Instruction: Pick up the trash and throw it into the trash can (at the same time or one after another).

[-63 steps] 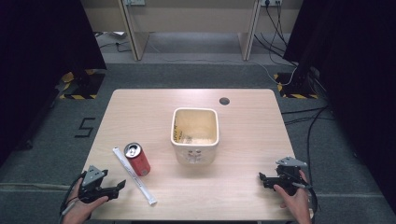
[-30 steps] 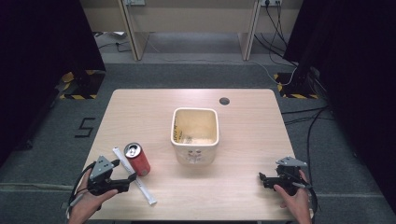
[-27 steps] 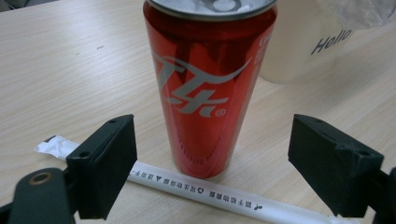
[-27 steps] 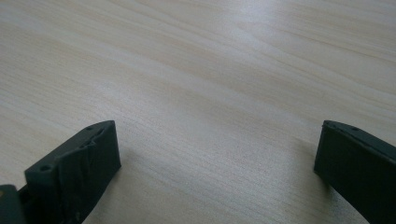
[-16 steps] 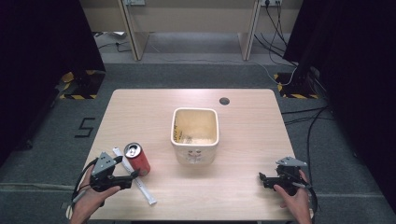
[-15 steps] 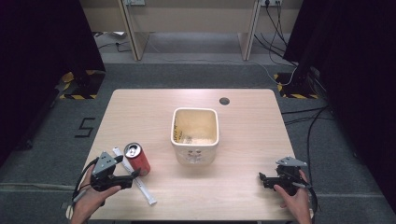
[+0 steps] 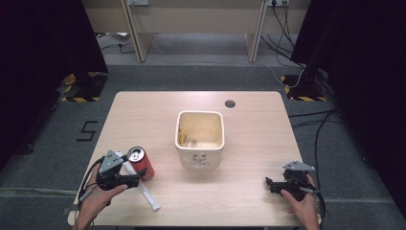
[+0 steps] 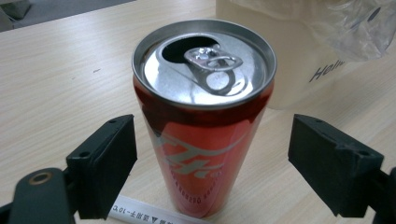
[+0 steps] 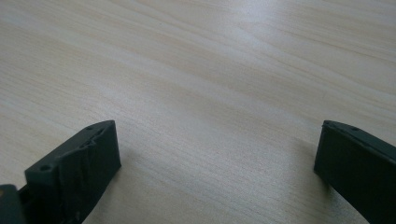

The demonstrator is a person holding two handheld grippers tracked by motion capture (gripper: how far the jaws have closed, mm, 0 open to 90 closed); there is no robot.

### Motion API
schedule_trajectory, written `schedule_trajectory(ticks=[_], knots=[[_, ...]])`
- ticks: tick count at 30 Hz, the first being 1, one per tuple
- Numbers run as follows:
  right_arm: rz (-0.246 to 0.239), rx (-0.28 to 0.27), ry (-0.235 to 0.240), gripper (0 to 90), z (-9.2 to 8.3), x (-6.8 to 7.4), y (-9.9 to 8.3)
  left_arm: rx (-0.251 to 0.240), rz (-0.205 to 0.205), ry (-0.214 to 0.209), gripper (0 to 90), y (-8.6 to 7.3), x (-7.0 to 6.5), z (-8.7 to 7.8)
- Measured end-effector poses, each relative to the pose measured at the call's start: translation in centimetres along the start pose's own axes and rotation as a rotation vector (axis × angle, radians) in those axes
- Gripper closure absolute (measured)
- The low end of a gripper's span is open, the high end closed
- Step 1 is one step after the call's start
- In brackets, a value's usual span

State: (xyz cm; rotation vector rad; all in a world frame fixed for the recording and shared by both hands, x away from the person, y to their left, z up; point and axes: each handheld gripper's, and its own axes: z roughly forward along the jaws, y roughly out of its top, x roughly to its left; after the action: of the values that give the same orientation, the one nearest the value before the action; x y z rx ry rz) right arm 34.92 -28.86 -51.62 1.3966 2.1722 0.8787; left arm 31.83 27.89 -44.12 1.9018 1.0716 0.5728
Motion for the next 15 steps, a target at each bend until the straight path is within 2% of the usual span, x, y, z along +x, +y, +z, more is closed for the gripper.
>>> schedule_trajectory(ticks=[15], knots=[[-0.001,0.000,0.001,0.2,0.0,0.0,0.0,0.020,-0.002,0.008,15.0,0.5,0.5,1.2]])
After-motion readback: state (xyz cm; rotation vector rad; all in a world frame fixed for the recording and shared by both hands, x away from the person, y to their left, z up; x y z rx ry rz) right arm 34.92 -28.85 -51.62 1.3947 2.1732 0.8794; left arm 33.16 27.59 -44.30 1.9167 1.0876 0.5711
